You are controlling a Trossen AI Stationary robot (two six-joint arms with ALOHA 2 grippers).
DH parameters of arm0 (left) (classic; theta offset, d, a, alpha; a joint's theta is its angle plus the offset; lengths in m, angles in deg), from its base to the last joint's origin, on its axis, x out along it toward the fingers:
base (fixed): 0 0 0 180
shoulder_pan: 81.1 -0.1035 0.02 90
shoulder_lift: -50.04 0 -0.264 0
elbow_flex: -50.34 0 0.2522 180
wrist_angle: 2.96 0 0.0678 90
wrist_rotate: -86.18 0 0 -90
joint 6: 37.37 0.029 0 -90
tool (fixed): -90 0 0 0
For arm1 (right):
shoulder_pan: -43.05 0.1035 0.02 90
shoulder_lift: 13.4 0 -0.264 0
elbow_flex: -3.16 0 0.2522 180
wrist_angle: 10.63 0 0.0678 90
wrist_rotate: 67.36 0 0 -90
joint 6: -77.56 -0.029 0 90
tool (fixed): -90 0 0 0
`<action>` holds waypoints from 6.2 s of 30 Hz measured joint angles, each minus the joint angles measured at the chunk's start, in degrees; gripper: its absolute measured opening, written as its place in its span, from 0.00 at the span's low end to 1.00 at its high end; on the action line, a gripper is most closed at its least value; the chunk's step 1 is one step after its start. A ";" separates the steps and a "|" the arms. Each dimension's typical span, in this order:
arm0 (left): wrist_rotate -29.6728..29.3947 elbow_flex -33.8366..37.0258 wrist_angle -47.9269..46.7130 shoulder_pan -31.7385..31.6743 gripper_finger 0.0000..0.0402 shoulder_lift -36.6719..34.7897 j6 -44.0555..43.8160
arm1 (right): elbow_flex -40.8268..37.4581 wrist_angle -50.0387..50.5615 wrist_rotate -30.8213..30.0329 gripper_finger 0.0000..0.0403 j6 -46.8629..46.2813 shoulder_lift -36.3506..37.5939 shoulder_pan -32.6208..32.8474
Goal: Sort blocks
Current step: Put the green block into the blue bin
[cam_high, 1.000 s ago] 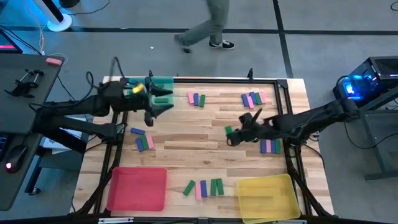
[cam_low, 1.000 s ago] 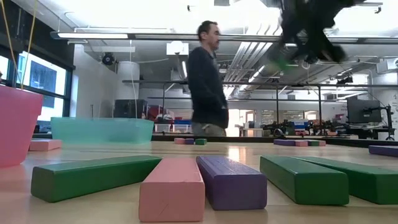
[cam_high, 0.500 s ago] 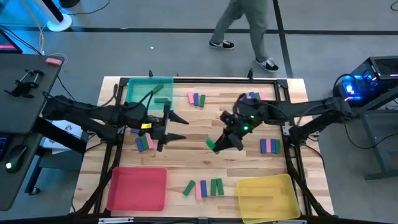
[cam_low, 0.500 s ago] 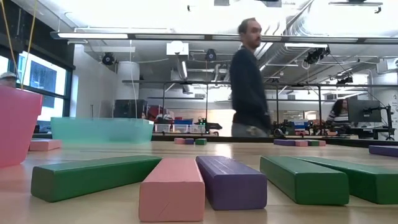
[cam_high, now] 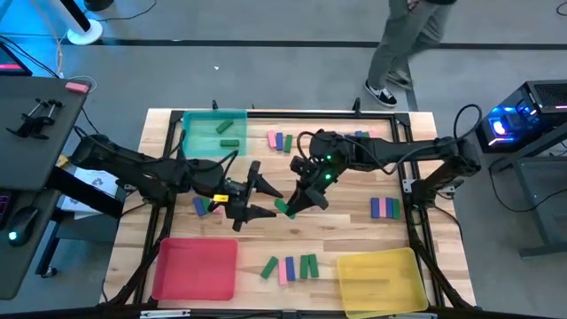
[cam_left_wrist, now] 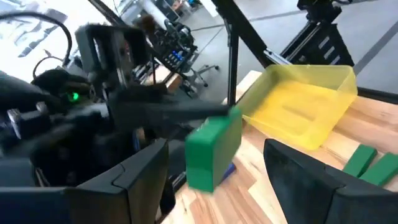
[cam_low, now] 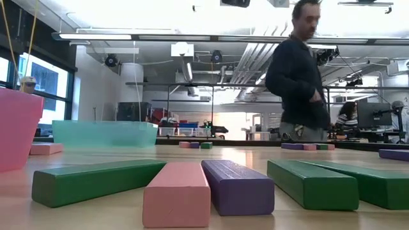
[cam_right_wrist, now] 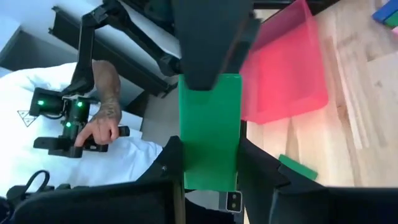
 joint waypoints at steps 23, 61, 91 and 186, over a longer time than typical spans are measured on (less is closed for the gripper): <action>4.95 0.04 5.32 -0.09 0.43 3.36 -1.63 | 0.73 -0.27 0.34 0.18 -3.69 -0.44 0.19; -0.26 0.19 -8.43 -0.98 0.07 -3.06 -6.56 | 0.73 -5.40 1.46 0.48 -16.54 5.37 -2.67; -10.76 23.78 -38.27 -62.24 0.07 -10.52 -53.61 | 0.20 23.34 -37.51 0.51 -2.08 12.85 6.38; -8.10 12.42 -16.27 -29.79 0.51 -20.25 -65.11 | 32.01 70.25 -67.83 0.44 -34.96 -6.22 -4.47</action>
